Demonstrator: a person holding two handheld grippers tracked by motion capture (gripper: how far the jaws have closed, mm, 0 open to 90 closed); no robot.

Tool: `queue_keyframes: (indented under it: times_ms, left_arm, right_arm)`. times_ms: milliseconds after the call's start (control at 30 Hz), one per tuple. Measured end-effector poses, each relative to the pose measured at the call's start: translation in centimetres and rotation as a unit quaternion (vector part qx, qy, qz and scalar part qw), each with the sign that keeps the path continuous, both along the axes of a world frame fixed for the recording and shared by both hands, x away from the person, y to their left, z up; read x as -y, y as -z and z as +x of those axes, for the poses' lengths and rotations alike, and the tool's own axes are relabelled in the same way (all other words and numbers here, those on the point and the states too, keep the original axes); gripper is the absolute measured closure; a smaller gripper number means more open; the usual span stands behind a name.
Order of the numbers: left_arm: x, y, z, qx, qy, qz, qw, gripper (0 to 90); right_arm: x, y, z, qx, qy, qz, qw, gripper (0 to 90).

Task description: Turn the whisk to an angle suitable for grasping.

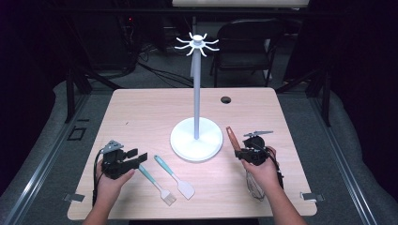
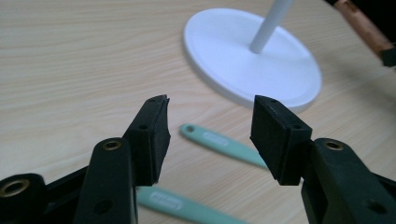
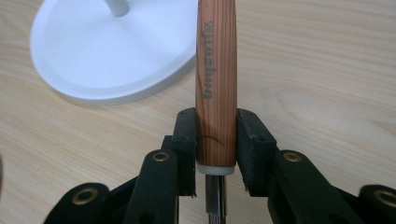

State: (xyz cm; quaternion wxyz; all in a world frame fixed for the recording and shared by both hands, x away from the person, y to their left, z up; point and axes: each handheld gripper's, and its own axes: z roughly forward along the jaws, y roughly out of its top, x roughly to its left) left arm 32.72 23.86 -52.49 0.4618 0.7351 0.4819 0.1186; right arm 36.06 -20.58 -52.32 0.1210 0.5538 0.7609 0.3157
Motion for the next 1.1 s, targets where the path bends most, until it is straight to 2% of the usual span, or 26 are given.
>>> queue_keyframes:
  times_ms: [67, 200, 233, 267, 300, 333, 400, 467, 700, 967, 1033, 1100]
  left_arm:
    - [0.9, -0.3, 0.1, -0.001, 0.013, -0.012, 0.9999, 45.5]
    - [3.0, -0.8, 0.4, -0.007, 0.040, -0.012, 0.9991, 44.2]
    - [3.5, -0.9, 0.5, -0.008, 0.047, -0.013, 0.9988, 44.1]
    - [4.1, -1.0, 0.6, -0.008, 0.051, -0.016, 0.9985, 44.1]
    - [4.6, -1.0, 0.7, -0.007, 0.055, -0.019, 0.9983, 44.1]
    - [5.1, -1.1, 0.8, -0.007, 0.059, -0.023, 0.9980, 44.1]
    - [6.1, -1.3, 1.0, -0.009, 0.068, -0.031, 0.9972, 44.8]
    - [7.1, -1.5, 1.2, -0.010, 0.072, -0.036, 0.9967, 46.1]
    - [10.3, -2.2, 1.9, -0.015, 0.105, -0.061, 0.9925, 48.5]
    - [13.4, -2.2, 2.6, -0.026, 0.132, -0.061, 0.9890, 48.1]
    - [13.8, -2.1, 2.8, -0.030, 0.135, -0.063, 0.9883, 46.5]
    - [14.2, -2.0, 2.9, -0.034, 0.139, -0.065, 0.9876, 45.8]
  right_arm:
    - [-0.5, -0.3, -0.5, 0.019, -0.019, 0.002, 0.9997, 70.7]
    - [-0.8, -0.5, -0.8, 0.028, -0.029, 0.008, 0.9992, 70.7]
    - [-0.8, -0.8, -0.9, 0.028, -0.041, -0.008, 0.9988, 70.7]
    - [-1.1, -0.7, -1.0, 0.034, -0.038, 0.004, 0.9987, 70.7]
    - [-1.2, -0.8, -1.1, 0.039, -0.042, 0.006, 0.9983, 70.7]
    - [-1.5, -0.7, -1.3, 0.045, -0.047, 0.021, 0.9977, 70.7]
    - [-1.7, -1.0, -1.6, 0.051, -0.057, 0.007, 0.9971, 70.7]
    - [-2.0, -1.1, -1.7, 0.060, -0.067, 0.010, 0.9959, 70.7]
    - [-3.7, -1.7, -2.5, 0.076, -0.098, 0.015, 0.9921, 70.7]
    - [-5.7, -1.9, -3.1, 0.092, -0.131, 0.018, 0.9869, 70.6]
    - [-6.3, -1.8, -3.2, 0.097, -0.143, 0.018, 0.9847, 70.7]
    - [-6.5, -1.8, -3.3, 0.099, -0.145, 0.018, 0.9843, 70.7]
